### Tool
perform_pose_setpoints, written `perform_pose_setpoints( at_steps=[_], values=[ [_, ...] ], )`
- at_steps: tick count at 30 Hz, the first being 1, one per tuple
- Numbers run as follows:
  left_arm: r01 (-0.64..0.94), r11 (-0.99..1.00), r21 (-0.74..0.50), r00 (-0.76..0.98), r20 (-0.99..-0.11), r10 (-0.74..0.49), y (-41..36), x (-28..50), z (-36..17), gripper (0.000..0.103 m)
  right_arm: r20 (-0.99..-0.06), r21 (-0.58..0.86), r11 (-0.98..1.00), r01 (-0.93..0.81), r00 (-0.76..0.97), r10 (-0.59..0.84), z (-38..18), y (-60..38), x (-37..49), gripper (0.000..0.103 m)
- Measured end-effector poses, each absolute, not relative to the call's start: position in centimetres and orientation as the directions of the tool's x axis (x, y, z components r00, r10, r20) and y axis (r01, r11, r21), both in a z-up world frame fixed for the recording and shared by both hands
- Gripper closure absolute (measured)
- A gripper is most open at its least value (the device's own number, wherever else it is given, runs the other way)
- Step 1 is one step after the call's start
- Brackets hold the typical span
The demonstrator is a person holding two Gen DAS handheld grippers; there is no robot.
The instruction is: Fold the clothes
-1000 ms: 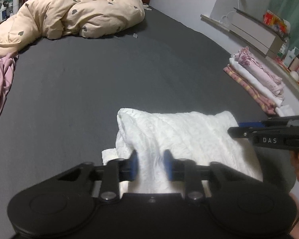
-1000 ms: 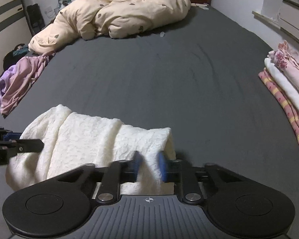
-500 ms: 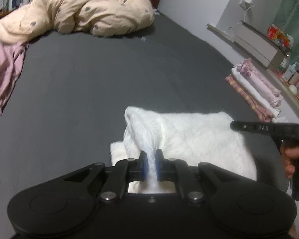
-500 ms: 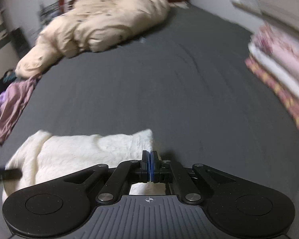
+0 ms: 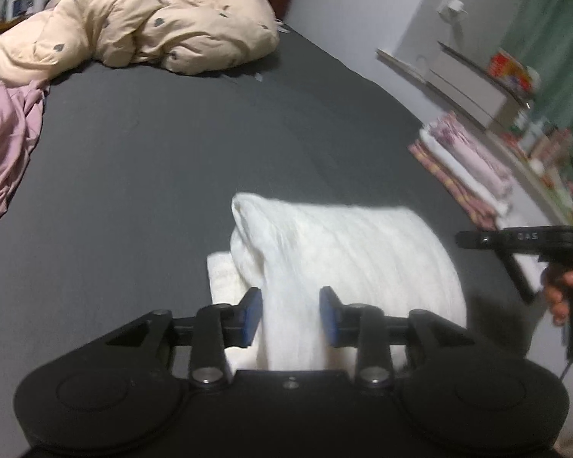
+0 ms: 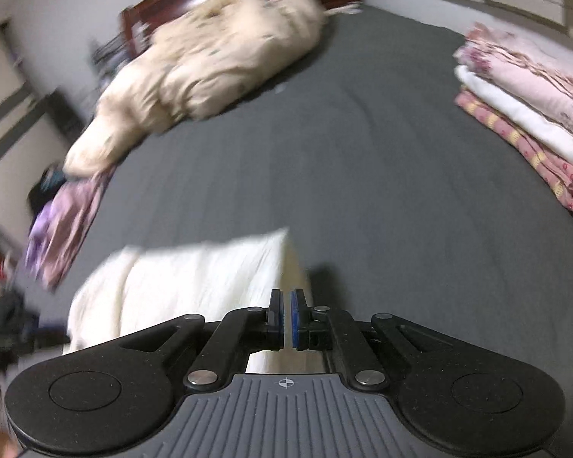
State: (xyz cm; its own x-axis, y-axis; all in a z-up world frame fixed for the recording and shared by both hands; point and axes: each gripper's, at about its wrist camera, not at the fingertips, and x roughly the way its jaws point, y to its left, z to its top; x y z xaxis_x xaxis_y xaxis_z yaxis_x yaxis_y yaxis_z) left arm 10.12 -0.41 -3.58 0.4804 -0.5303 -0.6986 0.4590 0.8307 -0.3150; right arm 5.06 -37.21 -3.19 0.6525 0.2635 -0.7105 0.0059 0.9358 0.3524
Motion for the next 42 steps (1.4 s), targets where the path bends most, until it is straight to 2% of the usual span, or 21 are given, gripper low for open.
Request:
perform_pose_setpoints(
  at_steps=[9, 10, 12, 16, 22, 31, 36, 42],
  values=[
    [0.504, 0.842, -0.192, 0.474, -0.754, -0.455, -1.7, 7.5, -5.2, 0.07, -0.75, 0.341, 0.94, 0.013, 0.607, 0.264, -6.5, -32.7, 0.4, 0.099],
    [0.508, 0.841, -0.184, 0.475, -0.755, -0.452, -1.8, 7.4, -5.4, 0.072, -0.752, 0.329, 0.944, 0.013, 0.608, 0.254, -6.6, -32.4, 0.3, 0.099],
    [0.517, 0.841, -0.16, 0.476, -0.763, -0.438, -2.0, 7.3, -5.5, 0.084, -0.754, 0.315, 0.949, 0.015, 0.611, 0.24, -6.6, -32.2, 0.3, 0.099],
    [0.521, 0.841, -0.148, 0.473, -0.77, -0.429, -2.1, 7.1, -5.8, 0.093, -0.757, 0.292, 0.956, 0.021, 0.617, 0.217, -6.5, -31.9, 0.1, 0.099],
    [0.53, 0.839, -0.126, 0.477, -0.774, -0.417, -2.0, 6.8, -5.6, 0.094, -0.765, 0.295, 0.954, 0.05, 0.611, 0.205, -6.9, -32.2, -1.1, 0.098],
    [0.513, 0.85, -0.12, 0.47, -0.79, -0.395, -2.2, 7.3, -5.9, 0.094, -0.85, 0.234, 0.967, 0.105, 0.504, 0.151, -10.1, -33.1, -1.5, 0.099],
    [0.497, 0.859, -0.121, 0.47, -0.795, -0.384, -2.3, 7.3, -5.9, 0.093, -0.828, 0.215, 0.974, 0.067, 0.541, 0.146, -10.7, -32.7, -2.0, 0.099],
    [0.478, 0.87, -0.122, 0.469, -0.802, -0.37, -2.5, 7.4, -6.0, 0.093, -0.831, 0.231, 0.968, 0.099, 0.538, 0.144, -10.5, -32.7, -2.0, 0.099]
  ],
)
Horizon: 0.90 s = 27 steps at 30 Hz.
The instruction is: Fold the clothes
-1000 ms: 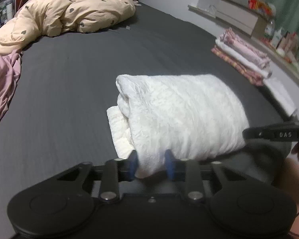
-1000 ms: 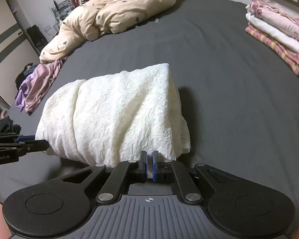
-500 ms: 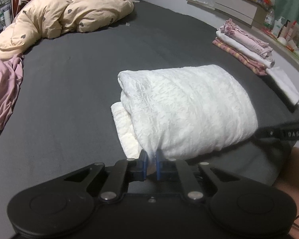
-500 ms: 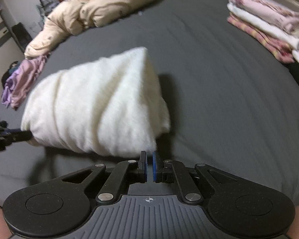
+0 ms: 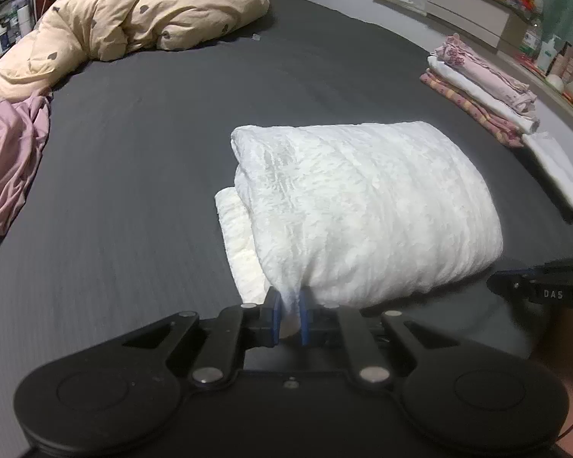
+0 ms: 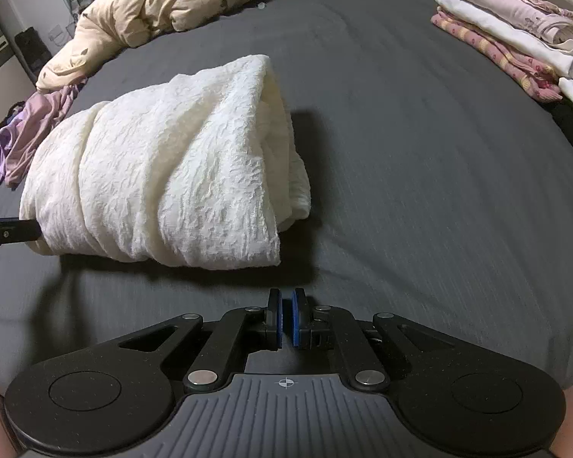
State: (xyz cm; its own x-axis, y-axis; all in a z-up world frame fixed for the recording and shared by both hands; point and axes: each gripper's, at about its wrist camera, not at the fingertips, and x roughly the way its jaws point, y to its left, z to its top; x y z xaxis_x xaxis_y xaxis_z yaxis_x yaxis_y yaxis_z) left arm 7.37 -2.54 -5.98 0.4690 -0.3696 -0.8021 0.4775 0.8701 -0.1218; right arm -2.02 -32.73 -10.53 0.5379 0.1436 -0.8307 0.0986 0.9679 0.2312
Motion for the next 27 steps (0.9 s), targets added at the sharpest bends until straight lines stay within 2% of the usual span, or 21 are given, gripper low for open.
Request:
perform_pose_setpoints(
  at_steps=[5, 10, 11, 12, 13, 14, 20, 25, 27],
  values=[
    [0.458, 0.881, -0.122, 0.469, -0.808, -0.356, -2.8, 7.4, -6.0, 0.093, -0.828, 0.335, 0.94, 0.068, 0.497, 0.259, -10.0, -33.2, -1.6, 0.098],
    [0.434, 0.893, -0.117, 0.473, -0.814, -0.336, -3.3, 7.3, -6.2, 0.093, -0.82, 0.348, 0.937, 0.033, 0.494, 0.288, -9.8, -33.3, -2.1, 0.098],
    [0.43, 0.896, -0.116, 0.473, -0.816, -0.333, -3.3, 7.3, -6.2, 0.093, -0.818, 0.351, 0.936, 0.027, 0.494, 0.293, -9.8, -33.3, -2.2, 0.084],
    [0.426, 0.898, -0.115, 0.473, -0.817, -0.329, -3.4, 7.3, -6.3, 0.093, -0.816, 0.354, 0.935, 0.021, 0.494, 0.298, -9.8, -33.3, -2.4, 0.065],
    [0.422, 0.899, -0.113, 0.474, -0.818, -0.326, -3.4, 7.3, -6.3, 0.093, -0.811, 0.357, 0.934, 0.015, 0.502, 0.302, -9.8, -33.2, -2.5, 0.018],
    [0.42, 0.901, -0.111, 0.474, -0.819, -0.322, -3.5, 7.3, -6.3, 0.093, -0.797, 0.366, 0.931, 0.011, 0.52, 0.307, -9.6, -33.2, -2.7, 0.001],
    [0.408, 0.908, -0.092, 0.478, -0.826, -0.298, -3.9, 7.4, -6.1, 0.093, -0.725, 0.328, 0.944, -0.043, 0.629, 0.281, -7.5, -32.8, -3.0, 0.001],
    [0.404, 0.911, -0.086, 0.485, -0.824, -0.293, -4.0, 7.3, -6.0, 0.093, -0.725, 0.207, 0.972, -0.11, 0.65, 0.228, -7.3, -32.1, -2.2, 0.001],
    [0.406, 0.91, -0.083, 0.488, -0.822, -0.293, -4.0, 7.2, -6.0, 0.092, -0.696, 0.214, 0.969, -0.121, 0.678, 0.238, -7.3, -32.2, -2.1, 0.002]
  ],
)
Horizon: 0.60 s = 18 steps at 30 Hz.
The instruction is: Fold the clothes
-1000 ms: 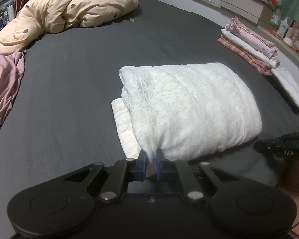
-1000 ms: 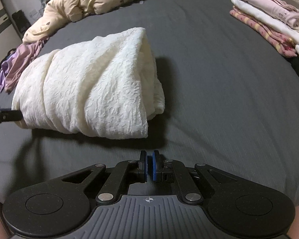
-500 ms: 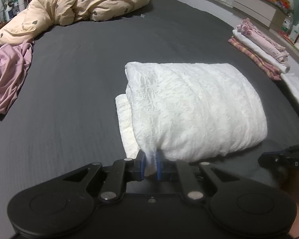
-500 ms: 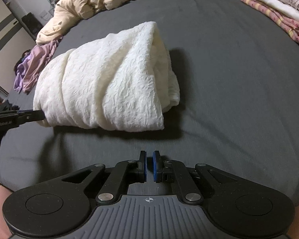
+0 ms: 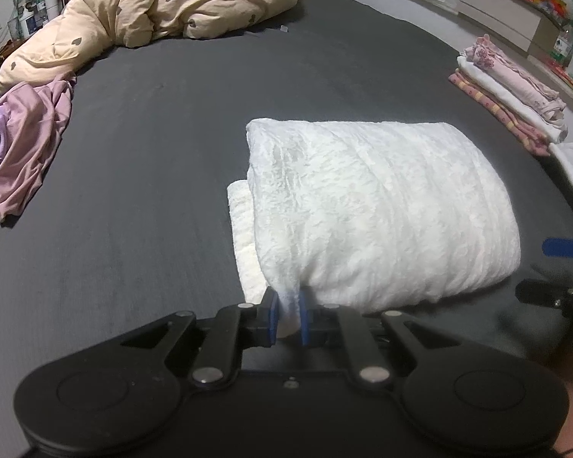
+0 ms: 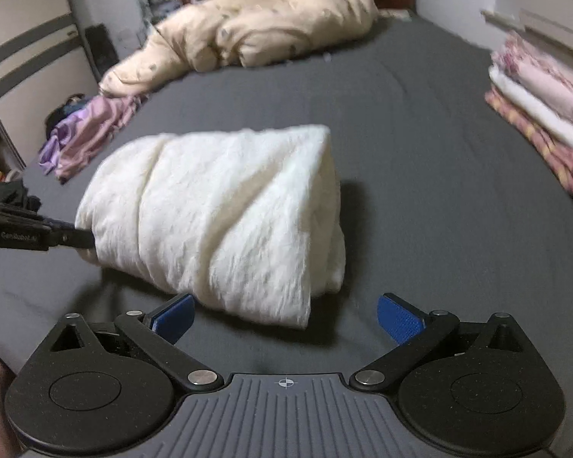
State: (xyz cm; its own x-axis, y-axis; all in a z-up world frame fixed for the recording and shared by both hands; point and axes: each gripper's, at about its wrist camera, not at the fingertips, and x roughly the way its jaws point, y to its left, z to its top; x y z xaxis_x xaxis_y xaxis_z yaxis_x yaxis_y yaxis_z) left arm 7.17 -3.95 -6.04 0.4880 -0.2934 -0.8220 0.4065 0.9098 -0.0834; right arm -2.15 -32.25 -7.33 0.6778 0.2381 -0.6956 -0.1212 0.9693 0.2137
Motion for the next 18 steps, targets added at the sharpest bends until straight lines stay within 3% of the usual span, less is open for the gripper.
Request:
perform_pose_setpoints(
  at_steps=[1, 3, 4, 11, 12, 13, 14, 18],
  values=[
    [0.408, 0.909, -0.082, 0.49, -0.821, -0.294, -4.0, 7.1, -6.0, 0.092, -0.688, 0.232, 0.965, -0.126, 0.68, 0.254, -7.4, -32.5, -2.0, 0.008],
    [0.411, 0.908, -0.079, 0.493, -0.819, -0.294, -3.9, 7.0, -6.1, 0.092, -0.698, 0.206, 0.971, -0.12, 0.678, 0.232, -7.4, -32.8, -1.7, 0.037],
    [0.412, 0.908, -0.078, 0.495, -0.818, -0.295, -3.9, 7.0, -6.1, 0.093, -0.705, 0.159, 0.981, -0.111, 0.683, 0.192, -7.5, -32.8, -1.6, 0.06],
    [0.421, 0.904, -0.068, 0.506, -0.81, -0.297, -3.9, 6.7, -6.1, 0.094, -0.728, 0.194, 0.96, -0.2, 0.627, 0.278, -8.6, -32.9, -0.4, 0.064],
    [0.422, 0.904, -0.067, 0.507, -0.81, -0.296, -4.0, 6.6, -6.1, 0.095, -0.74, 0.2, 0.956, -0.214, 0.607, 0.291, -8.8, -32.8, -0.2, 0.068],
    [0.425, 0.903, -0.064, 0.507, -0.81, -0.296, -4.0, 6.6, -6.1, 0.095, -0.755, 0.202, 0.954, -0.224, 0.585, 0.297, -9.1, -32.6, 0.0, 0.091],
    [0.427, 0.902, -0.061, 0.507, -0.81, -0.295, -4.0, 6.6, -6.1, 0.095, -0.77, 0.193, 0.954, -0.23, 0.566, 0.293, -9.3, -32.5, 0.2, 0.101],
    [0.441, 0.897, -0.034, 0.522, -0.803, -0.287, -4.1, 6.4, -5.9, 0.095, -0.778, 0.129, 0.957, -0.258, 0.572, 0.26, -9.0, -32.1, 0.3, 0.101]
  ],
)
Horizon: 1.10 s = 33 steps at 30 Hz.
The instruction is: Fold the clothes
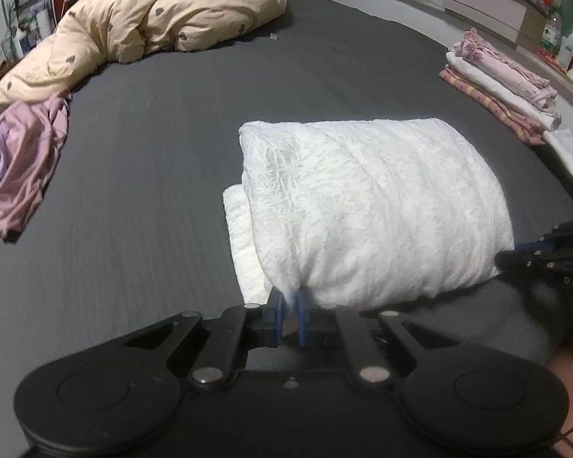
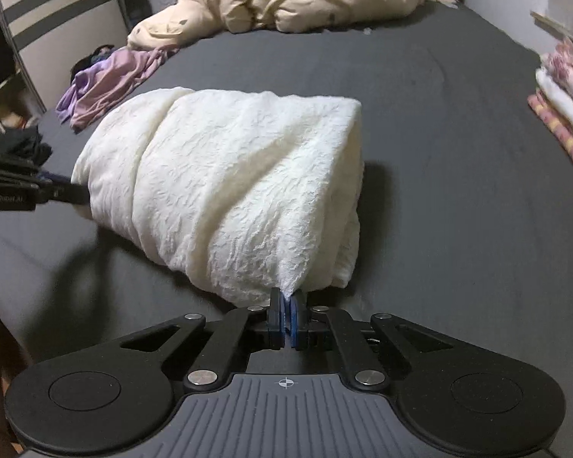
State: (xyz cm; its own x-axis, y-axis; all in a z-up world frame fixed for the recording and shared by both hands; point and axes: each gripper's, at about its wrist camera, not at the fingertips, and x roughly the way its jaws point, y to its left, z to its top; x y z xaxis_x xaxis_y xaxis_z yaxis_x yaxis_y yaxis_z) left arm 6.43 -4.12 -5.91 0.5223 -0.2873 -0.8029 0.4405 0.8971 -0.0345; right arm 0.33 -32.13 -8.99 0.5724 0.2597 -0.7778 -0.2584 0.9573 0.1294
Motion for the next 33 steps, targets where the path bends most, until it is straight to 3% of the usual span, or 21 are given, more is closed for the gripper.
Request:
perform_pose_setpoints(
  at_steps=[9, 14, 17, 19, 21, 25, 26, 29, 33],
  values=[
    [0.468, 0.884, 0.011, 0.519, -0.813, -0.265, -4.5, 6.3, -6.4, 0.096, -0.781, -0.076, 0.964, -0.256, 0.616, 0.102, -9.9, -31.5, 0.2, 0.102],
    [0.436, 0.9, -0.021, 0.492, -0.832, -0.257, -3.4, 6.0, -7.0, 0.095, -0.785, -0.025, 0.992, -0.125, 0.616, 0.058, -10.5, -33.8, -0.6, 0.101],
    [0.403, 0.91, -0.098, 0.473, -0.829, -0.299, -1.9, 6.1, -6.5, 0.095, -0.748, 0.08, 0.994, -0.074, 0.655, 0.109, -9.3, -36.2, -1.8, 0.101],
    [0.376, 0.915, -0.148, 0.466, -0.823, -0.325, -1.1, 6.1, -6.0, 0.09, -0.717, 0.116, 0.99, -0.082, 0.683, 0.141, -8.3, -36.8, -2.7, 0.1],
    [0.351, 0.916, -0.193, 0.455, -0.82, -0.347, -0.6, 6.1, -5.7, 0.071, -0.703, 0.168, 0.981, -0.099, 0.685, 0.19, -7.7, -36.6, -3.3, 0.1],
    [0.265, 0.91, -0.32, 0.445, -0.796, -0.41, 0.2, 5.8, -5.4, 0.049, -0.685, 0.298, 0.949, -0.107, 0.669, 0.29, -6.9, -35.7, -3.9, 0.1],
    [0.224, 0.905, -0.363, 0.443, -0.789, -0.426, 0.5, 5.8, -5.5, 0.038, -0.68, 0.325, 0.94, -0.106, 0.665, 0.31, -6.7, -35.5, -4.1, 0.099],
    [0.026, 0.828, -0.561, 0.431, -0.741, -0.516, 1.8, 5.7, -6.6, 0.035, -0.654, 0.417, 0.903, -0.104, 0.656, 0.377, -6.6, -35.0, -4.6, 0.099],
    [-0.241, 0.573, -0.783, 0.451, -0.613, -0.649, 3.0, 5.4, -9.5, 0.035, -0.633, 0.499, 0.862, -0.095, 0.639, 0.437, -6.5, -34.6, -4.7, 0.099]
  ],
)
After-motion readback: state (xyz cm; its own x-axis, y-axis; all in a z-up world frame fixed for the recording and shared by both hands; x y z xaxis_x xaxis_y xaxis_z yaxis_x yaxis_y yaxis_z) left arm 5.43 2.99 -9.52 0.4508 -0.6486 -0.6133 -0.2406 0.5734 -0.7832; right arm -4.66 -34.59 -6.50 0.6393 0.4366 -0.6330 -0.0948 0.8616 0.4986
